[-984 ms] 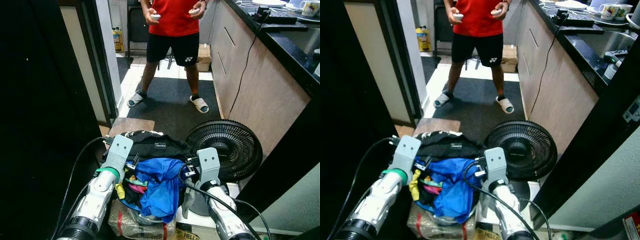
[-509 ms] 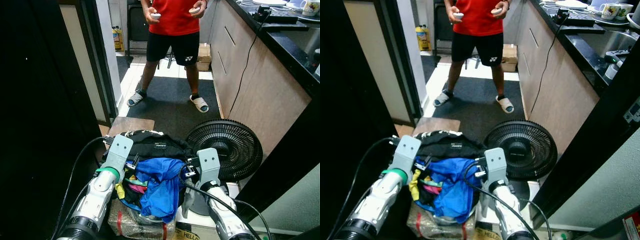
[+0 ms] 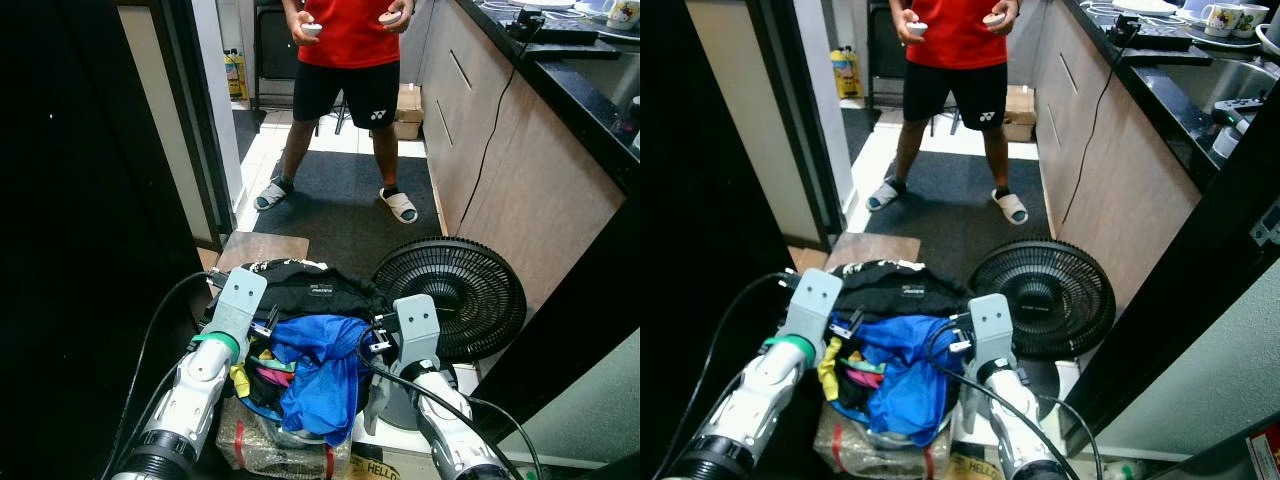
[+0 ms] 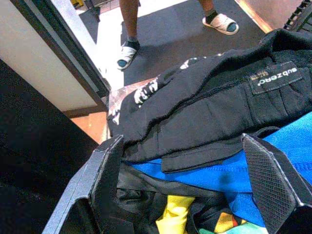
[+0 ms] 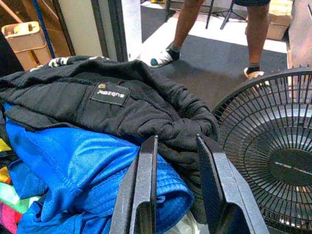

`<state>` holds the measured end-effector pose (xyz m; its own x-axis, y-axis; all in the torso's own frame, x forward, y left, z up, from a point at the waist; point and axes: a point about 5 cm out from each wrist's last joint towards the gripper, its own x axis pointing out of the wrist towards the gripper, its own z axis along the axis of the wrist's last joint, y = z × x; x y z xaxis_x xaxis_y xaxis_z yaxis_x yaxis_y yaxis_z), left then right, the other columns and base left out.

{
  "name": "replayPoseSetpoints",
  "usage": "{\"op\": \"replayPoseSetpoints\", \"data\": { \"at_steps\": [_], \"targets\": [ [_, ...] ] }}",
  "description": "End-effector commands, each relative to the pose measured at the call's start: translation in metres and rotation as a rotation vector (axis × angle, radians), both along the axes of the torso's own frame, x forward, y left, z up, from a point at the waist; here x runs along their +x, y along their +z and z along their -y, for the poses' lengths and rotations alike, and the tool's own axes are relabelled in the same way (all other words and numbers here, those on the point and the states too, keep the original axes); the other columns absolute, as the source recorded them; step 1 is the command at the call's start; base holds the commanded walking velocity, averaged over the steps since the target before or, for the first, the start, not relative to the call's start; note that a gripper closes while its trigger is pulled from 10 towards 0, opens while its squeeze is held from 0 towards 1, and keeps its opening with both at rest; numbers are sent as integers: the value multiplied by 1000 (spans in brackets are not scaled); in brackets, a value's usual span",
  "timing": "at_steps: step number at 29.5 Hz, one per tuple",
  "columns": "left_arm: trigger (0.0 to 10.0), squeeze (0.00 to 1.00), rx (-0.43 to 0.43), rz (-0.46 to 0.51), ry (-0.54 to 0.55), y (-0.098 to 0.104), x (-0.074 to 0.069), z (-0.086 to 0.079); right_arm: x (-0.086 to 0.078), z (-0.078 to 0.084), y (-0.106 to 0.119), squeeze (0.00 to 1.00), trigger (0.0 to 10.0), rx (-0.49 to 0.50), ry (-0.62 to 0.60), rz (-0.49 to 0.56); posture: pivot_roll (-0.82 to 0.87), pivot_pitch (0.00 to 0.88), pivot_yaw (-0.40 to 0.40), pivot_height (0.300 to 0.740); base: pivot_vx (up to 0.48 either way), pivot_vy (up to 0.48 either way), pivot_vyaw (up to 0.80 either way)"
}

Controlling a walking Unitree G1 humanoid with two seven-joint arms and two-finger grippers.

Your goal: Clothes washing

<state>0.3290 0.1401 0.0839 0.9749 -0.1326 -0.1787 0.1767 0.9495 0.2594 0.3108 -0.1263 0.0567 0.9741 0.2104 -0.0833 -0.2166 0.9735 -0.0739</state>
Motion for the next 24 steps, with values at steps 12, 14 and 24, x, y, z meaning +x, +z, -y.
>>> {"op": "replayPoseSetpoints", "data": {
  "at_steps": [12, 14, 24],
  "targets": [
    [10000, 0, -8, -14, 9, -4, -1, -1, -2, 0, -4, 0, 10000, -2, -2, -11, 65, 20, 52, 740, 0, 0, 0],
    [10000, 0, -8, -14, 10, -4, -1, -1, -2, 0, -4, 0, 10000, -2, -2, -11, 65, 20, 52, 740, 0, 0, 0],
    [10000, 0, -12, -17, 15, -4, -1, -2, -2, -1, -4, 0, 10000, 0, 0, -11, 67, 22, 54, 740, 0, 193, 0]
  ]
}}
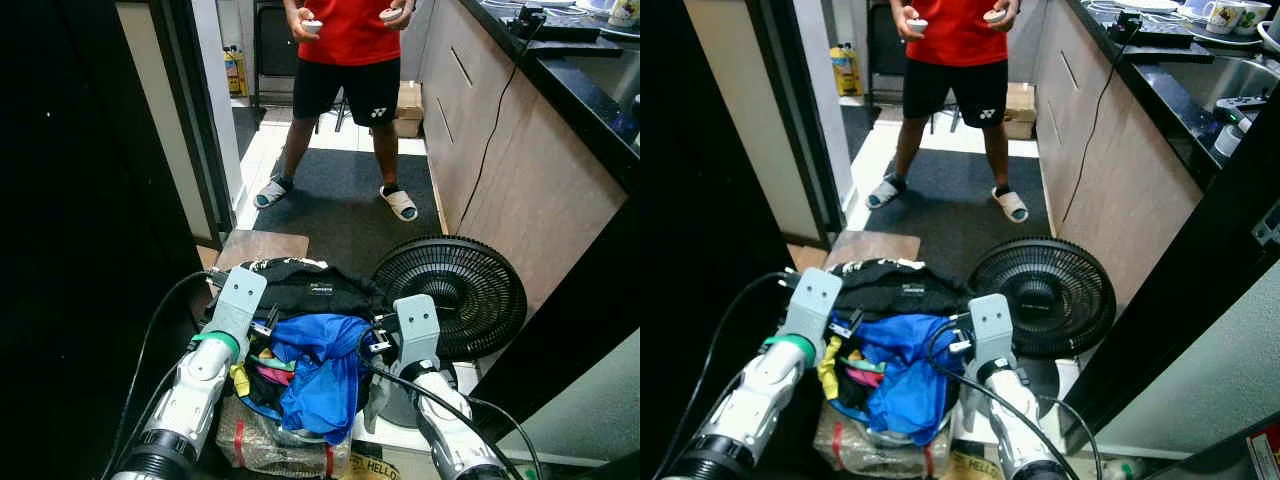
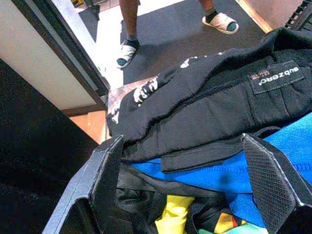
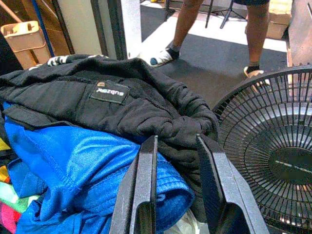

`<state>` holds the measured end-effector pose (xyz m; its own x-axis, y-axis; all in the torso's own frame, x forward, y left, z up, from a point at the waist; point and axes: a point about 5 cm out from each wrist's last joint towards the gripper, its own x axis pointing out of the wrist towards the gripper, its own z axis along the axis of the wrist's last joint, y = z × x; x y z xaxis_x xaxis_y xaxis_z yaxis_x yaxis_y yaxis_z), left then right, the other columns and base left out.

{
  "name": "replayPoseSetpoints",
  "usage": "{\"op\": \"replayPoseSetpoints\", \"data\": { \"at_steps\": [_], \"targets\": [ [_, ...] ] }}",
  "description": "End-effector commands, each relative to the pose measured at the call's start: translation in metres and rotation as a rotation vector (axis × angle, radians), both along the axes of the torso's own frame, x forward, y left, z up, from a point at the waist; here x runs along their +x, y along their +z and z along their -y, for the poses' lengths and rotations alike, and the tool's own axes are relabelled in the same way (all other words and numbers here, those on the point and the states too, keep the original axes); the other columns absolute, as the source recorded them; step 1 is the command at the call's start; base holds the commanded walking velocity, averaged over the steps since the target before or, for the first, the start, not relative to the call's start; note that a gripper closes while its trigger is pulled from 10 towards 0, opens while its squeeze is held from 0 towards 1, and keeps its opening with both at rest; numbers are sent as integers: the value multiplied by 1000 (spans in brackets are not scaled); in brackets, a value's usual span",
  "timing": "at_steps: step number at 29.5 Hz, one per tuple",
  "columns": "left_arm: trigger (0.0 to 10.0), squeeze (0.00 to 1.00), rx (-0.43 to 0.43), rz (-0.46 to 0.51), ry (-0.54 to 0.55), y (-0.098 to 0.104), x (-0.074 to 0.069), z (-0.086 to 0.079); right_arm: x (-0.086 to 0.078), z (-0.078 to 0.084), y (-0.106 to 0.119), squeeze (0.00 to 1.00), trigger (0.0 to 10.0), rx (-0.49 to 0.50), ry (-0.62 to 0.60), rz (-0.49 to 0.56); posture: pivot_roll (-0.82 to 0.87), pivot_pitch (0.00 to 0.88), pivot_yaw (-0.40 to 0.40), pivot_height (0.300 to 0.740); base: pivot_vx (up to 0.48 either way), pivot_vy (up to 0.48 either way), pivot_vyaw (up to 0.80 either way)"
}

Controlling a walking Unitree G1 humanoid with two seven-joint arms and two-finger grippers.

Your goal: Clothes washing

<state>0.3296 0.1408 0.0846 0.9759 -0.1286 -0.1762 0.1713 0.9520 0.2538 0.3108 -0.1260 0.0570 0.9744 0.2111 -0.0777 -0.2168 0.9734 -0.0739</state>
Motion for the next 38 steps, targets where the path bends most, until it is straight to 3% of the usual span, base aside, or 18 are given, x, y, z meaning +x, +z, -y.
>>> {"op": "replayPoseSetpoints", "data": {
  "at_steps": [1, 27, 38],
  "targets": [
    [10000, 0, -6, -19, 10, -5, -1, -1, -2, 0, -4, 0, 10000, -2, -1, -16, 67, 22, 54, 740, 0, 480, 0],
    [10000, 0, 12, -30, -19, -10, -3, 2, -2, 1, -5, 0, 10000, -20, 7, -15, 62, 13, 51, 740, 0, 18, 0],
    [10000, 0, 18, -100, -80, -24, -2, 26, 17, 11, 16, 0, 10000, -55, -68, 60, 81, 82, 45, 740, 0, 0, 0]
  ]
}}
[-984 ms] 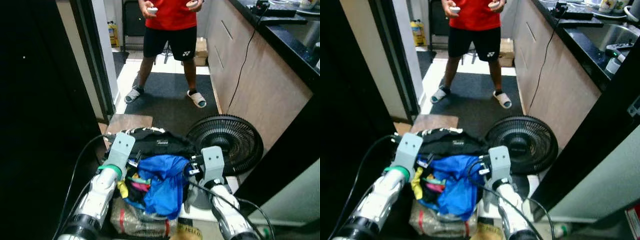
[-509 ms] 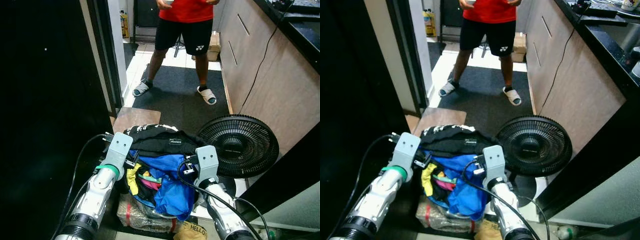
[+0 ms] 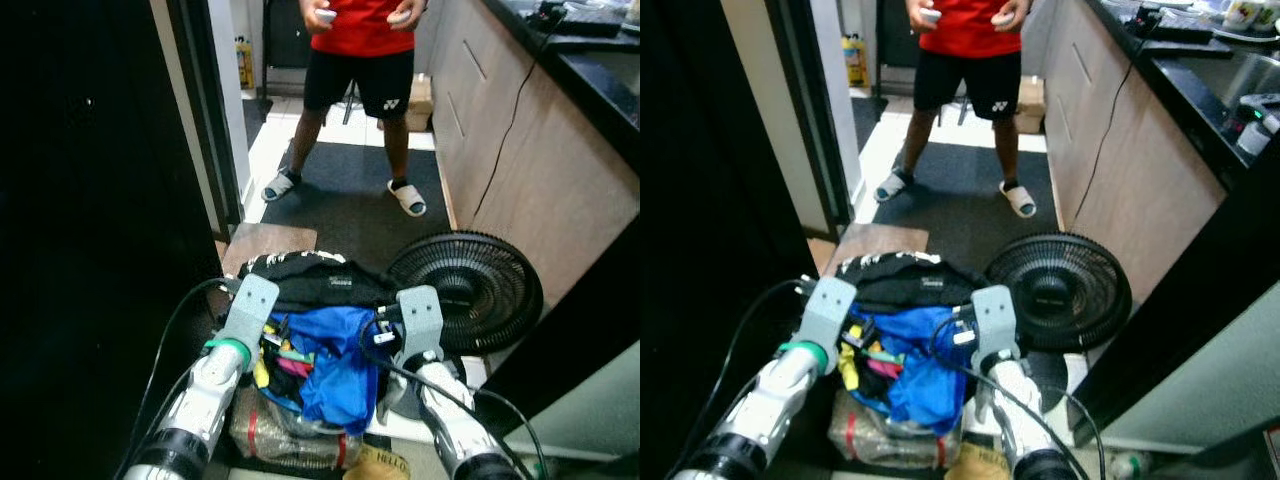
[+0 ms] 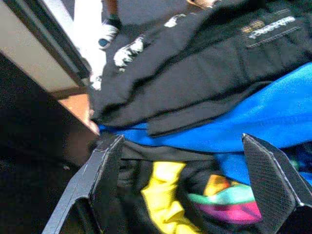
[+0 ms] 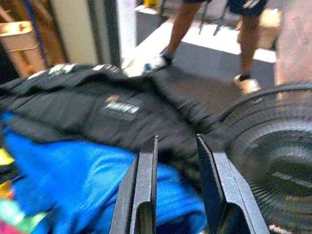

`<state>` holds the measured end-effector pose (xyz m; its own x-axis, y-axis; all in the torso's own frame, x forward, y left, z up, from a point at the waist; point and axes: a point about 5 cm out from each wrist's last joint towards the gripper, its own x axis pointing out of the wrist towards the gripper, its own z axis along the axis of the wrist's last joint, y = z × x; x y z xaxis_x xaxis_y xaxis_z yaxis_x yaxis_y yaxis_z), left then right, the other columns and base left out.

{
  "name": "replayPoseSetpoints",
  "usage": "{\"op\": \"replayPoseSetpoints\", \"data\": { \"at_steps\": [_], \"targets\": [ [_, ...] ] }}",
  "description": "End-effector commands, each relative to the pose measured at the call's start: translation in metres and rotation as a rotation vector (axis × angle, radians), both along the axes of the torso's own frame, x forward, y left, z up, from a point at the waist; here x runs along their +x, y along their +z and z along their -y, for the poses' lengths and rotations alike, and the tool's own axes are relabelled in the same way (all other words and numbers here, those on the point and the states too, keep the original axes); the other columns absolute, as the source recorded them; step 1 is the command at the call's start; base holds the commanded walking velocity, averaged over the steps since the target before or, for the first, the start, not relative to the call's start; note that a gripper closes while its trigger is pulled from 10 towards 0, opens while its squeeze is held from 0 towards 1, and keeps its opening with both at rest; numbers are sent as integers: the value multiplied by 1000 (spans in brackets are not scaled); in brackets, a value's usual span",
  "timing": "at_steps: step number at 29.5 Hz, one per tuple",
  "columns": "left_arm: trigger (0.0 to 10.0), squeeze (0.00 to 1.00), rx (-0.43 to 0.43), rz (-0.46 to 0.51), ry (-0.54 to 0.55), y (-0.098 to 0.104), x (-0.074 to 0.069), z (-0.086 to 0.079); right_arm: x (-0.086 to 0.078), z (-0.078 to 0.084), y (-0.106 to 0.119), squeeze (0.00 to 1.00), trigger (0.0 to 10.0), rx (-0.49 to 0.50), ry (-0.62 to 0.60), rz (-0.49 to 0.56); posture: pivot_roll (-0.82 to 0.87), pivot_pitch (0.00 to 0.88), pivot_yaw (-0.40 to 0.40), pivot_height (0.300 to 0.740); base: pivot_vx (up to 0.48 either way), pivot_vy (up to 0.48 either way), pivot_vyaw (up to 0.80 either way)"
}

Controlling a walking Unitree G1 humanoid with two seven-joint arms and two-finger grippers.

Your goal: Clothes washing

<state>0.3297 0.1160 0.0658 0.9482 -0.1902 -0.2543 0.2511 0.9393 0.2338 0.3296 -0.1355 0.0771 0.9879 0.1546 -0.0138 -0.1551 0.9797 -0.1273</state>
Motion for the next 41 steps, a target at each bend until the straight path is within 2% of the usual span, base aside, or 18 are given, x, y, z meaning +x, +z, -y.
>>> {"op": "replayPoseSetpoints", "data": {
  "at_steps": [1, 5, 6, 8, 9, 18, 19, 25, 26, 28, 30, 37, 41],
  "targets": [
    [10000, 0, 21, -21, -34, -6, -2, 6, 0, 5, -3, 0, 10000, -20, -32, -10, 81, 89, 43, 740, 0, 0, 0],
    [10000, 0, 17, -20, -56, -5, -2, 16, 2, 12, -3, 0, 10000, -26, -57, -12, 77, 100, 38, 740, 0, 0, 0],
    [10000, 357, 16, -18, -55, -5, -2, 18, 1, 13, -3, 0, 10000, -26, -57, -16, 73, 104, 36, 740, 0, 0, 0],
    [10000, 357, 15, -16, -54, -5, -2, 20, 1, 14, -4, 0, 10000, -26, -57, -18, 73, 104, 36, 740, 0, 0, 0],
    [10000, 1000, 3, -19, -56, -5, -1, 21, 0, 13, -5, 0, 10000, -27, -52, -20, 69, 105, 35, 740, 0, 0, 0],
    [10000, 1000, 8, -21, -46, -6, -1, 18, -1, 9, -7, 0, 10000, -27, -34, -23, 64, 98, 35, 740, 0, 0, 0],
    [10000, 0, 18, -19, -29, -7, 0, 14, -1, 4, -7, 0, 10000, -15, -17, -29, 65, 89, 34, 740, 0, 0, 0],
    [10000, 0, 24, -18, -12, -8, 0, 9, -1, 0, -8, 0, 10000, -5, -2, -34, 66, 85, 34, 740, 0, 0, 0],
    [10000, 0, 28, -16, 7, -8, 0, 3, -2, -5, -9, 1000, 10000, 15, 15, -40, 71, 78, 33, 740, 0, 0, 0],
    [10000, 0, 28, -16, 7, -8, 0, 3, -2, -5, -9, 1000, 10000, 15, 15, -40, 71, 78, 33, 740, 0, 0, 0],
    [10000, 0, 33, -13, 30, -10, -3, -7, -3, -8, -10, 1000, 10000, 39, 29, -46, 72, 72, 32, 740, 0, 0, 0],
    [10000, 0, 36, -15, 37, -12, -4, -10, -4, -7, -12, 1000, 10000, 45, 32, -49, 75, 65, 30, 740, 0, 0, 0],
    [10000, 0, 69, -41, 57, -23, -11, -18, -13, -5, -26, 1000, 10000, 40, 44, -99, 73, 35, 36, 740, 0, 0, 0]
  ]
}}
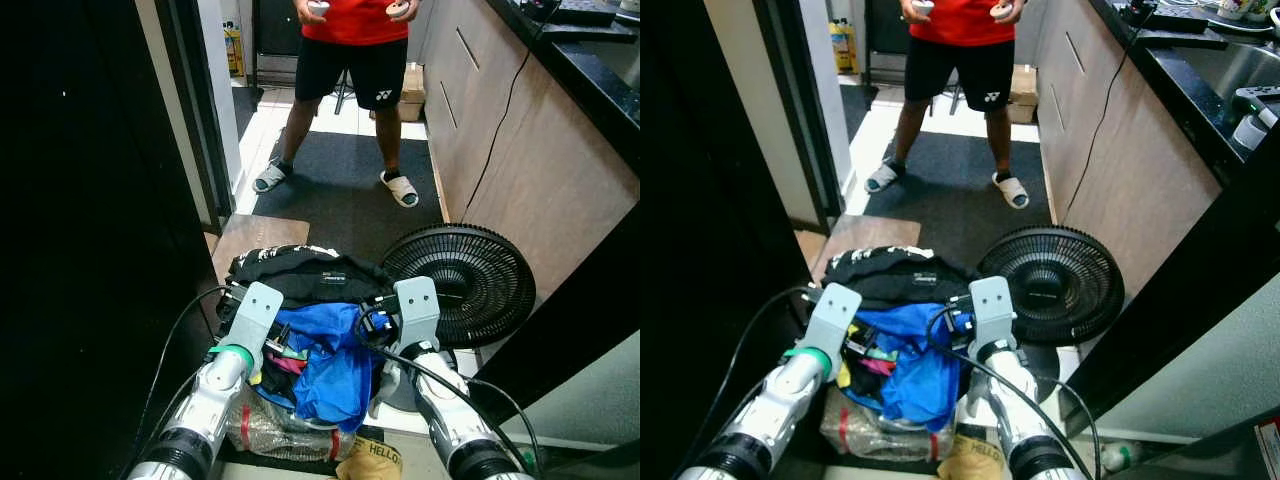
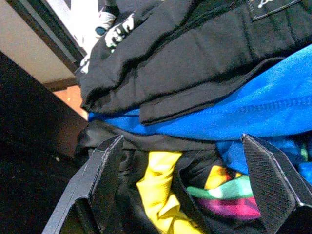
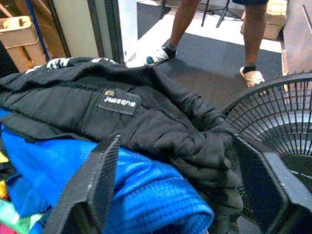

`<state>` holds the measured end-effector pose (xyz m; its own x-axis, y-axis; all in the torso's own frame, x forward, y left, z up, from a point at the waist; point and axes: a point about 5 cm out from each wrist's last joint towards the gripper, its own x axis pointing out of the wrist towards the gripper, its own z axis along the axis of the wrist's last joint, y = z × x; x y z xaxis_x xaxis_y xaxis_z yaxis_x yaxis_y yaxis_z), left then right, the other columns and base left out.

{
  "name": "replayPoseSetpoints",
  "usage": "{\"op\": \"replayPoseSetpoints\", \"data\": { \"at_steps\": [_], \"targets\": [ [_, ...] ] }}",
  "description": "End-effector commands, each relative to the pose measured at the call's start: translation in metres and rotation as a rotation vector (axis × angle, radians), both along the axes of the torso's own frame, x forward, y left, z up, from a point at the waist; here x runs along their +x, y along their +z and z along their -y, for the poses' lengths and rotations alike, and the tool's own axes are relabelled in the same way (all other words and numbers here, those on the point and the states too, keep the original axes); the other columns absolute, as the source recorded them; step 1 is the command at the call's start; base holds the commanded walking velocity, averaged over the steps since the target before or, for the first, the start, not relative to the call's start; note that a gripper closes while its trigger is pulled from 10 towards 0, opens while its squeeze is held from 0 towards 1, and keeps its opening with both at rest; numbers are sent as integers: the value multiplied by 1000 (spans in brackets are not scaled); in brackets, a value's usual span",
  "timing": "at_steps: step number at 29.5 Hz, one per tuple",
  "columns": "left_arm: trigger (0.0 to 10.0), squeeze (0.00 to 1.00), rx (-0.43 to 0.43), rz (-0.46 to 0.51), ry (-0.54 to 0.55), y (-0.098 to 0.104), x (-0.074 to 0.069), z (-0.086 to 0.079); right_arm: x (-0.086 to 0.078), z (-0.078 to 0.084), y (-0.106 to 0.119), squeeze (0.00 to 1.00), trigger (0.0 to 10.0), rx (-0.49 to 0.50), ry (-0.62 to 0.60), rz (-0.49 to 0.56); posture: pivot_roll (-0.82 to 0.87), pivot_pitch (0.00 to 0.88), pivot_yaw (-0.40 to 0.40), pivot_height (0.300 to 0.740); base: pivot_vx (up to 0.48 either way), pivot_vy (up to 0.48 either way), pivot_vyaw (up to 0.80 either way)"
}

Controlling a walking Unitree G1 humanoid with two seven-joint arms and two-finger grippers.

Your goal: Clothes washing

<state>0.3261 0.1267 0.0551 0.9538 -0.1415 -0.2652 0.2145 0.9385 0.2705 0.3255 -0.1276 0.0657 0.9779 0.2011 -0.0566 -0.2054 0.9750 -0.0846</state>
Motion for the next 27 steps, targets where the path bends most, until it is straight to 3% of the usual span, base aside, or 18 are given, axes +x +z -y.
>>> {"op": "replayPoseSetpoints", "data": {
  "at_steps": [1, 9, 10, 14, 17, 27],
  "targets": [
    [10000, 0, 28, -37, 17, -12, -7, -8, -9, 3, -14, 1000, 10000, 4, -1, -50, 73, 35, 36, 740, 0, 0, 0],
    [10000, 0, 51, -47, 46, -17, -11, -20, -13, -1, -26, 1000, 10000, -32, 26, -108, 100, 47, 33, 740, 0, 0, 0],
    [10000, 0, 53, -46, 53, -17, -12, -23, -10, -2, -24, 0, 10000, -41, 29, -109, 107, 67, 35, 740, 0, 0, 0],
    [10000, 0, 55, -45, 57, -17, -12, -25, -7, -2, -22, 0, 10000, -46, 31, -109, 107, 67, 35, 740, 0, 0, 0],
    [10000, 0, 61, -40, 74, -15, -15, -32, 0, -4, -15, 0, 10000, -56, 41, -101, 138, 137, 39, 740, 0, 0, 0],
    [10000, 0, 61, -40, 74, -15, -15, -32, 0, -4, -15, 0, 10000, -56, 41, -101, 138, 137, 39, 740, 0, 0, 0]
  ]
}}
